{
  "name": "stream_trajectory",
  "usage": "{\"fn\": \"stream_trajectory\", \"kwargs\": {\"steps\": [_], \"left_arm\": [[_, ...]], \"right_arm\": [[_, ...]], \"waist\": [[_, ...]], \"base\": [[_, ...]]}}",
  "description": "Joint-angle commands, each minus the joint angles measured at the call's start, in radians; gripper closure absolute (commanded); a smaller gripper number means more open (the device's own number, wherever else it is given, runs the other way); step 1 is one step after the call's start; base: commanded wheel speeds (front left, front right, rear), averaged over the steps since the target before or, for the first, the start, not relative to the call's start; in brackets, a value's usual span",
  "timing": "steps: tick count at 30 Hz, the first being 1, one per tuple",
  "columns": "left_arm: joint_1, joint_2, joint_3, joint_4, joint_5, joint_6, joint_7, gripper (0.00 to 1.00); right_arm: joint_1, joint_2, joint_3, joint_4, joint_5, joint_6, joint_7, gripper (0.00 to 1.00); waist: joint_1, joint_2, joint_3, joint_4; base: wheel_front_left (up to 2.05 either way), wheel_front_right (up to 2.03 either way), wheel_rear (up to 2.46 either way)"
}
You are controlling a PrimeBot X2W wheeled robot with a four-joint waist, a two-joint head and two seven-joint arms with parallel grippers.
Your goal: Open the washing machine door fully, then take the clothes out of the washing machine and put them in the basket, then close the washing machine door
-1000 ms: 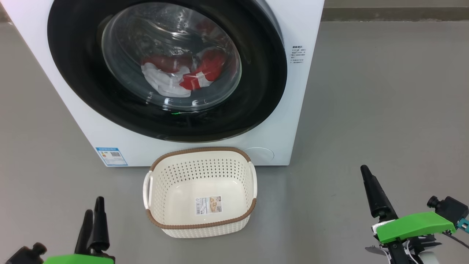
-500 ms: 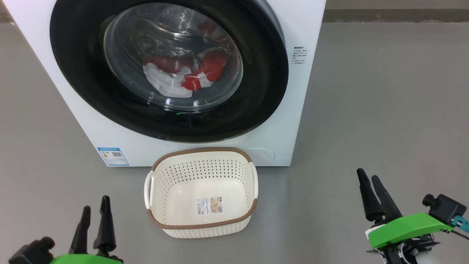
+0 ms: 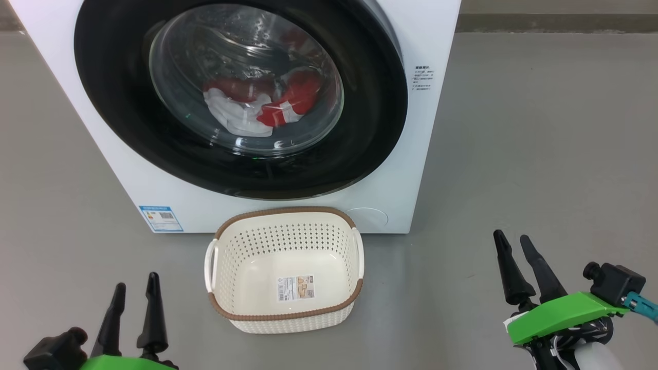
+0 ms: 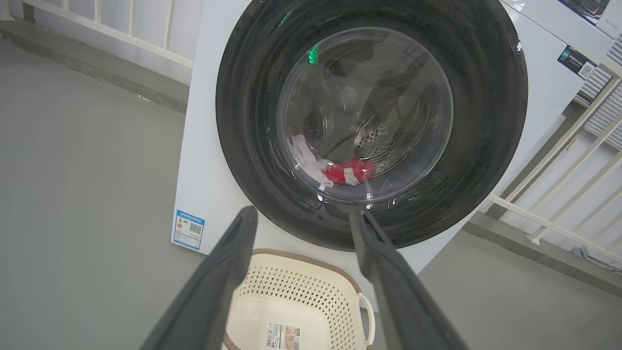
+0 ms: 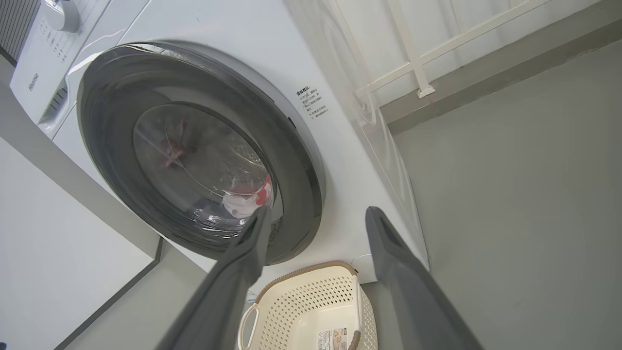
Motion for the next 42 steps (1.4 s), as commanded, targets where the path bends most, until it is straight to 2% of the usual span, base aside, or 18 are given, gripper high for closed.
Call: {"fn": "stream_trajectory", "kwargs": {"steps": [1, 31, 42], "left_arm": [[-0.043, 0.015, 0.026, -0.035, 0.039, -0.004, -0.016, 0.00], [-0.050, 0.014, 0.025, -0.074, 0.384, -0.010, -0.104, 0.00], [-0.049, 0.013, 0.030, -0.076, 0.390, -0.011, -0.106, 0.00]], "right_arm": [[-0.047, -0.011, 0.022, -0.022, -0.038, 0.001, -0.017, 0.00], [-0.082, -0.030, 0.062, -0.003, -0.362, 0.002, -0.104, 0.00], [-0.082, -0.030, 0.061, -0.005, -0.365, 0.002, -0.106, 0.00]], "waist": [[0.0000, 0.0000, 0.000, 0.001], [0.0000, 0.0000, 0.002, 0.008], [0.0000, 0.0000, 0.003, 0.007]], "base": [[0.00, 0.00, 0.00], [0.00, 0.00, 0.00], [0.00, 0.00, 0.00]]}}
